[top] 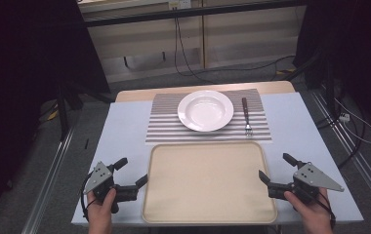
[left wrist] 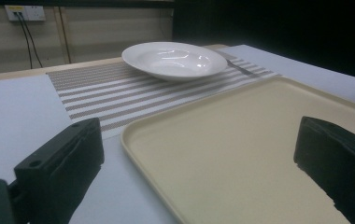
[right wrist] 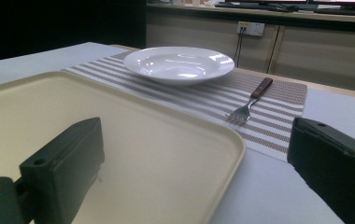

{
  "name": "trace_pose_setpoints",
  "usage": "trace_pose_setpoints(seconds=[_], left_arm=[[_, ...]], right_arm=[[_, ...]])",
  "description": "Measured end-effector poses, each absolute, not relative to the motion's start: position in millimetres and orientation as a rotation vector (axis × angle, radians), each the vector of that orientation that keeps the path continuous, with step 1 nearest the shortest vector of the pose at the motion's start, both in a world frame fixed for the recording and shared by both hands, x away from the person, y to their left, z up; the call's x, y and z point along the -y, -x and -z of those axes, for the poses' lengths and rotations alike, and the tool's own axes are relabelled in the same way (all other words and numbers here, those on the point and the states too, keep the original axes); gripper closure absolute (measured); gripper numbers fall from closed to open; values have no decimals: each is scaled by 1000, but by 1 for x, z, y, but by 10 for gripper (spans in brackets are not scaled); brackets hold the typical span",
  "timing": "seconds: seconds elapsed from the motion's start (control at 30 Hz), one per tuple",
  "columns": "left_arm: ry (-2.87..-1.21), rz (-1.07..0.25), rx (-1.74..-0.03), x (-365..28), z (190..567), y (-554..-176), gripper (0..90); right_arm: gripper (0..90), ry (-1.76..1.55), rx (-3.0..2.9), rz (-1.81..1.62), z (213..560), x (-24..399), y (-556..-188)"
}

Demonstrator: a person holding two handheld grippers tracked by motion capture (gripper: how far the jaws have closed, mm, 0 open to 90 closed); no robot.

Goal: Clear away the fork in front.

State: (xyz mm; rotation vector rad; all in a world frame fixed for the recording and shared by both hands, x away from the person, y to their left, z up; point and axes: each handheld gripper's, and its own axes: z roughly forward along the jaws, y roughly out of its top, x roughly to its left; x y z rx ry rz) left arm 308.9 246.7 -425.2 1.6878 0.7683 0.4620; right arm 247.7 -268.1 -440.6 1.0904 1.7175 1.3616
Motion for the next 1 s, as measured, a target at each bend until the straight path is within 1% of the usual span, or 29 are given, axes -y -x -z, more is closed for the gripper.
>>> trace_pose_setpoints(seconds=[0.1, 0.37, 0.77, 1.0], left_arm=[[-1694, -461, -759, -247, 426, -309, 17], [-1690, -463, -773, -253, 427, -309, 18], [-1701, -455, -770, -254, 429, -309, 19], [-1706, -450, -773, -255, 429, -310, 19]], right_arm=[[17, -1109, -1685, -1332, 437, 270, -255], [15, -1135, -1676, -1310, 432, 273, -273], [19, -1228, -1670, -1244, 435, 277, -322], [22, -1229, -1699, -1203, 433, 272, -344]])
